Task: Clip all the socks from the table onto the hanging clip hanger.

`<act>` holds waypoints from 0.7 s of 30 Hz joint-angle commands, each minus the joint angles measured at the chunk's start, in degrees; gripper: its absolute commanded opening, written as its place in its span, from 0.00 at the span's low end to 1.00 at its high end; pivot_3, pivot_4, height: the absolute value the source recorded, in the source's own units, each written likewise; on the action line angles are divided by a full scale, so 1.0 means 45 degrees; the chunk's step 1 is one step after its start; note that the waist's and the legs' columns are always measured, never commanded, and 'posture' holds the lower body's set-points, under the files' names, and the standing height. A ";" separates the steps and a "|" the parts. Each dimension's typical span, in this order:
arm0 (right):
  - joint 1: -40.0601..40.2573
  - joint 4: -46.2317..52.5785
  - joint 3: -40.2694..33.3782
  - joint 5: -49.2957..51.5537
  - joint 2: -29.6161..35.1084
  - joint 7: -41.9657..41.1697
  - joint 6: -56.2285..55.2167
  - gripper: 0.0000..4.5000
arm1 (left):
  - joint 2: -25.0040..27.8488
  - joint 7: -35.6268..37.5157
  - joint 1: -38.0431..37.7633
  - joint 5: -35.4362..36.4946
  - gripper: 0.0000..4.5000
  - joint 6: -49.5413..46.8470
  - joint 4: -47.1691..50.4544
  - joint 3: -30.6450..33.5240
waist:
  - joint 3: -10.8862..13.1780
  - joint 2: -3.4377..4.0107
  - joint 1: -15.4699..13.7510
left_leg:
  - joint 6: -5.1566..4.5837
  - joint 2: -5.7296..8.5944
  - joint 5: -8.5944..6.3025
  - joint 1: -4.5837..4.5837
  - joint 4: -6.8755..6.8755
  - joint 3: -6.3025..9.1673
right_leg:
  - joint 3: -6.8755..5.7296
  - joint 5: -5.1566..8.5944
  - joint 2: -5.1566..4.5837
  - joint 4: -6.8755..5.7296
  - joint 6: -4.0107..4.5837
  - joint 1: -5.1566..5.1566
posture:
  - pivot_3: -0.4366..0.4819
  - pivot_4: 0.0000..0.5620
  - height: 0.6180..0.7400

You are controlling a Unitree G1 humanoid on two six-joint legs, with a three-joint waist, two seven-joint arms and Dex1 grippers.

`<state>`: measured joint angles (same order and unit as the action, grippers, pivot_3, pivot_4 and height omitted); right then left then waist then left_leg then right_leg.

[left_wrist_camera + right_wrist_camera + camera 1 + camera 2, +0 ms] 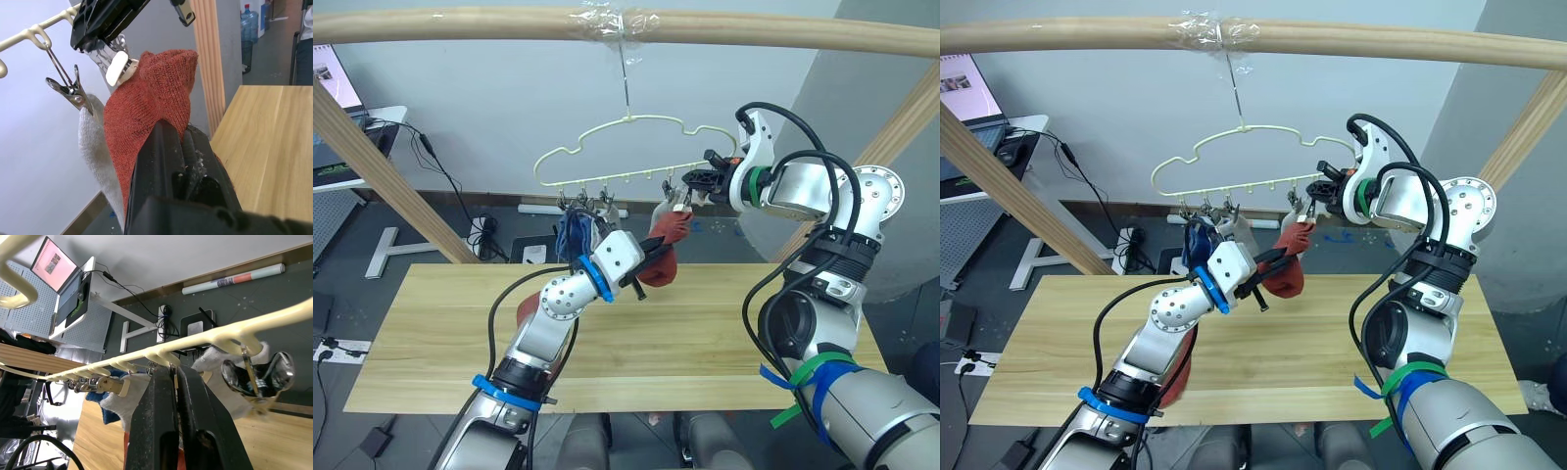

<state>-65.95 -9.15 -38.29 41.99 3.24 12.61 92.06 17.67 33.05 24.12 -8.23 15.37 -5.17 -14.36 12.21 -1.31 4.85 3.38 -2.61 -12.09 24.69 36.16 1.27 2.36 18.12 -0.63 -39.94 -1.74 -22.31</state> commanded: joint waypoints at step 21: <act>0.1341 0.2500 0.1915 0.3632 0.2976 -0.2234 0.0099 1.00 | -0.1018 0.0279 0.0105 0.1701 0.06 -0.1858 0.0555 0.0211 | 0.0001 0.0003 0.0051 | -0.0001 -0.0005 -0.0001 0.0019 -0.0009 -0.0002 | 0.0000 0.0001 0.0009 0.0026 -0.0001 -0.0010 | 0.29 0.32 1.00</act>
<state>-60.49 -2.38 -31.12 56.05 15.40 5.69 92.06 13.76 33.53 24.35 -3.21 8.64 -4.94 -14.17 12.22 -1.30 5.08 3.37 -2.63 -12.09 24.78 36.12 1.24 2.37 18.13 -0.58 -39.82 -1.74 -22.36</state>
